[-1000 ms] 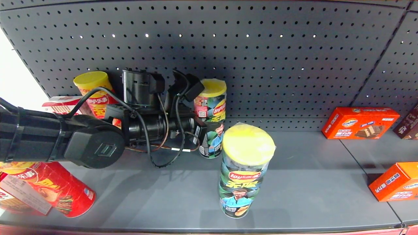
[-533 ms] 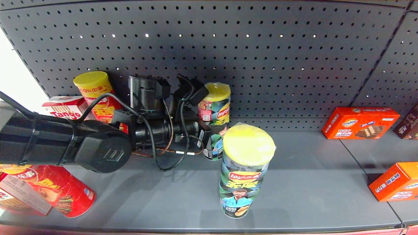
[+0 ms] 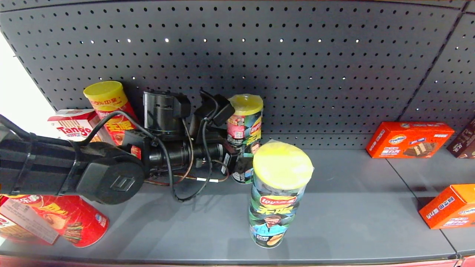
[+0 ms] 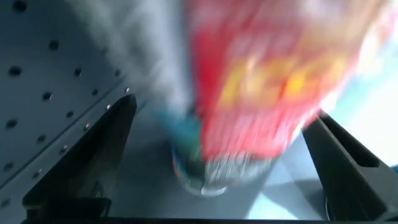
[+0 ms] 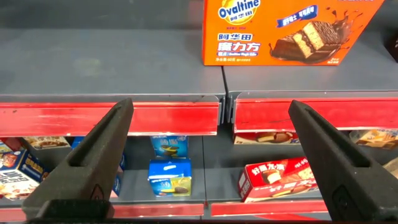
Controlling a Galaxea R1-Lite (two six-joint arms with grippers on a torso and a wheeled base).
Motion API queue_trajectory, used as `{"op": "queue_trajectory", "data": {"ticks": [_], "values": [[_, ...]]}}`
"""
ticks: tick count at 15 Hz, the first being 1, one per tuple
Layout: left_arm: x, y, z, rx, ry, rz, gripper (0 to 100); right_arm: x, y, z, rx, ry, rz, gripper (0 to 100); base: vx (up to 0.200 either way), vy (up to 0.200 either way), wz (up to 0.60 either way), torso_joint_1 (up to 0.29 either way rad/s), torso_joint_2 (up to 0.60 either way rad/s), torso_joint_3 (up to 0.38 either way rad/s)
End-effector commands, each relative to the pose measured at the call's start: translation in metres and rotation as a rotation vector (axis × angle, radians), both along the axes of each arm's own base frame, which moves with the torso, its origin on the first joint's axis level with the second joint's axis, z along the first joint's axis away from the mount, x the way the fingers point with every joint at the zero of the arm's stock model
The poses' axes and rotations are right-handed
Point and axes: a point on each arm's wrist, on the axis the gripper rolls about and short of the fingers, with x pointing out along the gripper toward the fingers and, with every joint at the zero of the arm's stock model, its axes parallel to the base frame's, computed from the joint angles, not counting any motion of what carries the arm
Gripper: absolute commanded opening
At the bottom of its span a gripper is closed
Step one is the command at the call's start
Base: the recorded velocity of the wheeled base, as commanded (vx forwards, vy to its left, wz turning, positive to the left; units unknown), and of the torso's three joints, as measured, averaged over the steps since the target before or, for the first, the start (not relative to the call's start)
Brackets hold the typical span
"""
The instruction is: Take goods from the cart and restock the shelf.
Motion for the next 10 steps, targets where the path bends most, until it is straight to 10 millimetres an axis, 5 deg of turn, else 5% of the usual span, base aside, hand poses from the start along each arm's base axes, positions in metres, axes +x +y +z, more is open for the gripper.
{"op": "queue_trajectory", "data": {"ticks": [1,10], "values": [[-0.016,0.010,0.008,0.000,-0.013,0.017,100,0.000,0.000,0.000,0.000,0.000,-0.001,100,0.000,0.000,0.00,0.000,0.00,0.000],[-0.025,0.021,-0.003,0.065,-0.025,0.211,100,0.000,0.000,0.000,0.000,0.002,-0.001,100,0.000,0.000,0.00,0.000,0.00,0.000]]}}
